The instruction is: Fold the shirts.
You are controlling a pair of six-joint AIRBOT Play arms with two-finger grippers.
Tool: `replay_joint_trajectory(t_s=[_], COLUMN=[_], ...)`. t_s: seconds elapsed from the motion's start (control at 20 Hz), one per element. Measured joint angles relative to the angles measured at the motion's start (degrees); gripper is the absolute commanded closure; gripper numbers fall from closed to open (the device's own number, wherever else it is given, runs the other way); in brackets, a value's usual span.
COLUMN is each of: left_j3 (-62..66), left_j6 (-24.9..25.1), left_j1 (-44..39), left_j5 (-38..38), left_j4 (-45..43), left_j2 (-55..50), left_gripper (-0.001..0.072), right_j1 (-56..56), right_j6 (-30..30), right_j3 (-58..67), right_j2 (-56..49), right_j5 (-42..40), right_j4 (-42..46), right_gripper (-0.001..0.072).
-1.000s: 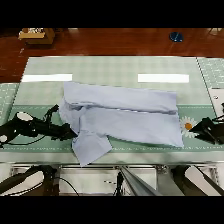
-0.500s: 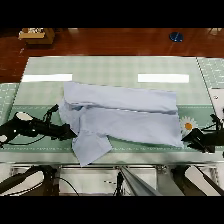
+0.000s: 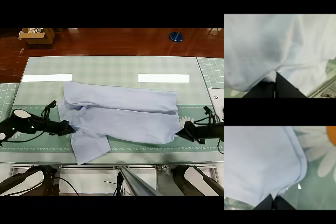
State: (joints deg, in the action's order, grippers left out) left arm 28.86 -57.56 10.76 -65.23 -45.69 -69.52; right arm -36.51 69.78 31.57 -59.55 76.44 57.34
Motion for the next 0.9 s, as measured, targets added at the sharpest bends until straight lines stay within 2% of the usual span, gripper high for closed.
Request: replay_joint_trajectory(t_s=[0.2, 0.35, 0.55, 0.9], left_j3=[12.5, 22.8, 31.3, 42.5], left_j6=[-0.3, -1.2, -2.4, -4.1], left_j1=[0.0, 0.0, -0.4, -1.0], left_j5=[-5.6, -5.5, 0.9, 3.8], left_j4=[2.3, 3.1, 3.7, 3.7], left_j2=[2.6, 3.3, 0.3, -15.4], left_gripper=[0.0688, 0.0688, 0.0688, 0.0688], right_j1=[0.5, 0.7, 4.9, 15.8], right_j6=[-2.1, -2.6, -2.6, -2.4], right_j3=[9.9, 13.8, 15.6, 16.3], right_j2=[0.0, -0.2, -2.8, -12.3], right_j5=[3.7, 0.5, -8.2, -30.2], right_j4=[-11.0, -16.0, -17.9, -18.9], right_gripper=[0.0692, 0.0692, 0.0692, 0.0692])
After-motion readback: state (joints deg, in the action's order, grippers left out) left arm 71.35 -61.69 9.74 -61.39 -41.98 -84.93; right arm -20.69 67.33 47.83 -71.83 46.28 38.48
